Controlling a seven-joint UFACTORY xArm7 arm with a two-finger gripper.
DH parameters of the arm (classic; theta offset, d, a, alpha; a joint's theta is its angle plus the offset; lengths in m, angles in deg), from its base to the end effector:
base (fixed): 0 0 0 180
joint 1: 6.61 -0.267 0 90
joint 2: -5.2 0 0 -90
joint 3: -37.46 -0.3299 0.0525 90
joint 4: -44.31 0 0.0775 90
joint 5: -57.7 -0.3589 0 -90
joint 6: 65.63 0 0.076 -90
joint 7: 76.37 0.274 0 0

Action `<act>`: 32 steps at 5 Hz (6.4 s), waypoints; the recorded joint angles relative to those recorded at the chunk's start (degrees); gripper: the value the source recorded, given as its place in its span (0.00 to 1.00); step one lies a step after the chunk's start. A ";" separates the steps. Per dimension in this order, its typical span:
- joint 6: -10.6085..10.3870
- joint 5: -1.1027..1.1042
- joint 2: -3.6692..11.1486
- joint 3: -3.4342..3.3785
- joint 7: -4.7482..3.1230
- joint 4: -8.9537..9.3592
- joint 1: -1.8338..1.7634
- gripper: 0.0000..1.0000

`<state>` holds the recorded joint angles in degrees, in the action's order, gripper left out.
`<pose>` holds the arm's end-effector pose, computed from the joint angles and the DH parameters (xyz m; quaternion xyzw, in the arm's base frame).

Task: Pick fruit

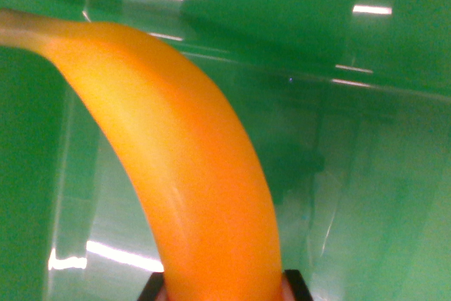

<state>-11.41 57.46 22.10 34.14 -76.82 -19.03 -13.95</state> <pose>0.4889 0.0945 0.0947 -0.9932 -0.0946 0.0682 0.0040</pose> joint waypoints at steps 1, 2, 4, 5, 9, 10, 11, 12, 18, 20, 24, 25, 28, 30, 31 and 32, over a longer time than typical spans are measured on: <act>0.00 0.00 0.00 0.00 0.00 0.00 0.00 1.00; 2.30 -0.05 -0.95 -0.02 0.00 -1.35 0.02 1.00; 4.84 -0.11 -1.99 -0.04 -0.01 -2.85 0.05 1.00; 4.84 -0.11 -1.99 -0.04 -0.01 -2.85 0.05 1.00; 10.20 -0.23 -4.20 -0.08 -0.02 -6.00 0.11 1.00; 12.92 -0.29 -5.32 -0.10 -0.02 -7.60 0.14 1.00; 12.92 -0.29 -5.32 -0.10 -0.02 -7.60 0.14 1.00; 15.63 -0.35 -6.44 -0.12 -0.02 -9.20 0.16 1.00; 23.08 -0.51 -9.51 -0.18 -0.04 -13.58 0.24 1.00; 25.41 -0.56 -10.47 -0.20 -0.04 -14.96 0.27 1.00; 29.17 -0.65 -12.02 -0.22 -0.05 -17.17 0.31 1.00; 29.17 -0.65 -12.02 -0.22 -0.05 -17.17 0.31 1.00; 31.89 -0.71 -13.14 -0.25 -0.05 -18.77 0.33 1.00; 32.73 -0.72 -13.48 -0.25 -0.05 -19.27 0.34 1.00; 32.73 -0.72 -13.48 -0.25 -0.05 -19.27 0.34 1.00; 33.18 -0.73 -13.67 -0.26 -0.05 -19.53 0.35 1.00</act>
<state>21.77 56.72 8.43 33.88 -76.87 -38.56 -13.60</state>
